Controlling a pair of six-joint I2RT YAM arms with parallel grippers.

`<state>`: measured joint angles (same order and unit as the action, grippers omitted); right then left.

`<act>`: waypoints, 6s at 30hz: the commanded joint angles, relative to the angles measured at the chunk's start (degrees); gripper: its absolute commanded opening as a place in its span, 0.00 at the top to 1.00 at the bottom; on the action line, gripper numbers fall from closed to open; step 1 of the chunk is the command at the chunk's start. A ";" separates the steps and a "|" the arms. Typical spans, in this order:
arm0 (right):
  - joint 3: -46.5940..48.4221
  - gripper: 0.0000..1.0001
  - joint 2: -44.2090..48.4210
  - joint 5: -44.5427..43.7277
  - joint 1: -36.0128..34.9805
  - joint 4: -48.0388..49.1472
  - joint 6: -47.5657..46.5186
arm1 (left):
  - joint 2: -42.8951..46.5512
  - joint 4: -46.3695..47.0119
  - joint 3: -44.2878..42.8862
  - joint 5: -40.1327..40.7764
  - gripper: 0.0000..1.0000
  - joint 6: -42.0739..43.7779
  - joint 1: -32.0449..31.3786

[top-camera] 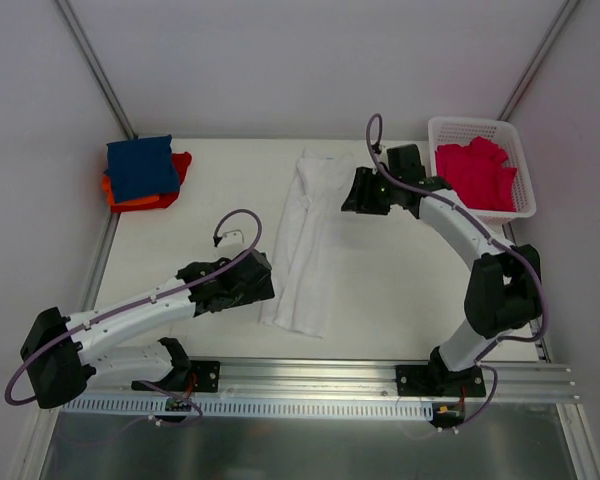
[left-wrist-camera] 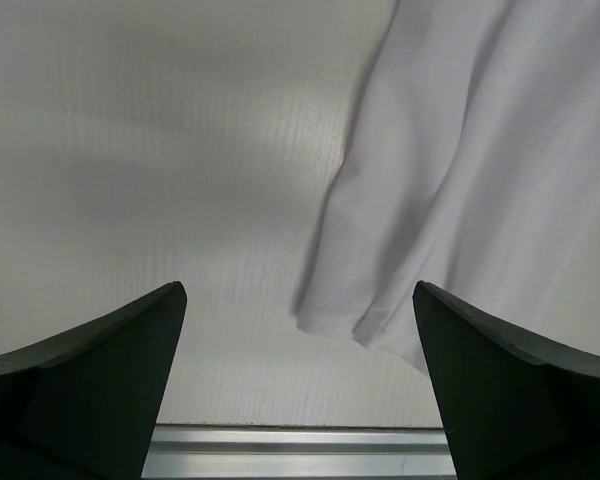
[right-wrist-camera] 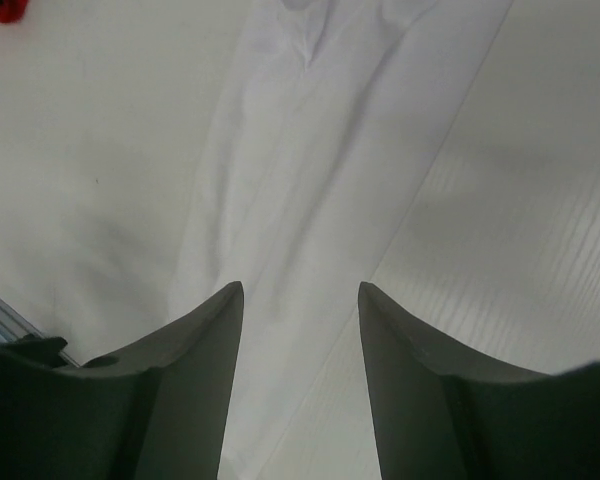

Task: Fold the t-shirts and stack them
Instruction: Fold the tshirt

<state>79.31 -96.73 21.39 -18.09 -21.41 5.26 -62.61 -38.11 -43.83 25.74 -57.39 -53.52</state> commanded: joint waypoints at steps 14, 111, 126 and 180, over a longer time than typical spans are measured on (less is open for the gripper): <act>-30.08 0.47 23.16 -12.24 -11.17 7.78 3.70 | -2.78 20.52 15.44 -11.22 0.01 -0.88 2.72; -43.98 1.00 17.19 -34.13 -33.59 7.25 23.93 | 10.05 18.95 19.49 -9.83 0.01 1.57 6.14; -31.14 0.84 23.33 -36.59 -35.61 -4.78 15.05 | 3.64 23.24 17.47 -13.95 0.01 3.24 6.14; -54.26 0.47 42.15 -47.05 -51.00 -3.99 37.37 | 2.32 35.91 30.83 -11.67 0.09 -16.35 -13.37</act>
<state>24.62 -55.35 -23.29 -68.64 -26.52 41.21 -58.15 6.83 -14.94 9.74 -75.75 -66.43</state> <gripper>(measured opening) 0.513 0.911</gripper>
